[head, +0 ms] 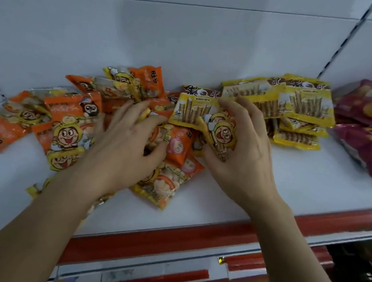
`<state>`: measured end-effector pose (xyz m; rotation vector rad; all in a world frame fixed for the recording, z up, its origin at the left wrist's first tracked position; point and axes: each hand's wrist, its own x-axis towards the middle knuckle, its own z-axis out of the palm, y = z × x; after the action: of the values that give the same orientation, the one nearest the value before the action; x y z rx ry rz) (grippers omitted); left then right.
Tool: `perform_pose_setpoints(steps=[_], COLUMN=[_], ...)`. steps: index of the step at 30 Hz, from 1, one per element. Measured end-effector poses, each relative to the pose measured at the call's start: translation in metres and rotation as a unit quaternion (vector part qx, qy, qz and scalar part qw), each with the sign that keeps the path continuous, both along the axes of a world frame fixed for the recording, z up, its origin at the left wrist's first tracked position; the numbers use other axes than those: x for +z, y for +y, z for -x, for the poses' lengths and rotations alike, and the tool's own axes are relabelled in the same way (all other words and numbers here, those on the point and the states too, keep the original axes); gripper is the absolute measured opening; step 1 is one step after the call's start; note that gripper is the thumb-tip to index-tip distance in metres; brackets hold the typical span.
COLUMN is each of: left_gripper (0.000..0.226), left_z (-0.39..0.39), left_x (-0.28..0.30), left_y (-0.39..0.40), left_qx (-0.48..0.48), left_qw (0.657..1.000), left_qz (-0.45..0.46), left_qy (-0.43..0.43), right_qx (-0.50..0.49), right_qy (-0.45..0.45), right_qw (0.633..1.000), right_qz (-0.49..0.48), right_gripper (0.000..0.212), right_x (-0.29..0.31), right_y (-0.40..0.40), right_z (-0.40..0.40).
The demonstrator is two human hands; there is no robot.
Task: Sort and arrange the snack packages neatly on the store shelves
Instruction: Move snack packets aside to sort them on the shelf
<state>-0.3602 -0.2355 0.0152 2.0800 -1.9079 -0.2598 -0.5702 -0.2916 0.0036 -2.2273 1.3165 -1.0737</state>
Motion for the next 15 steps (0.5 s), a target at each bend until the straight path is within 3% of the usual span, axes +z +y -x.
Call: perform_pose_setpoints(steps=[5,11,15], left_gripper=[0.052,0.044,0.041], left_z=[0.005,0.014,0.023], left_x=[0.004,0.010,-0.002], left_y=[-0.012,-0.027,-0.029], left_qx=[0.020,-0.025,-0.033], left_qw=[0.999,0.996,0.997], left_qz=[0.028,0.065,0.060], left_qy=[-0.006,0.047,0.026], right_qx=[0.002,-0.029,-0.034], right_qy=[-0.029,0.093,0.043], right_qw=[0.999,0.993,0.997], right_qz=[0.026,0.066,0.049], right_gripper=[0.051,0.035,0.024], right_x=[-0.002,-0.005,-0.014], right_y=[0.000,0.004,0.007], right_z=[-0.004,0.009,0.031])
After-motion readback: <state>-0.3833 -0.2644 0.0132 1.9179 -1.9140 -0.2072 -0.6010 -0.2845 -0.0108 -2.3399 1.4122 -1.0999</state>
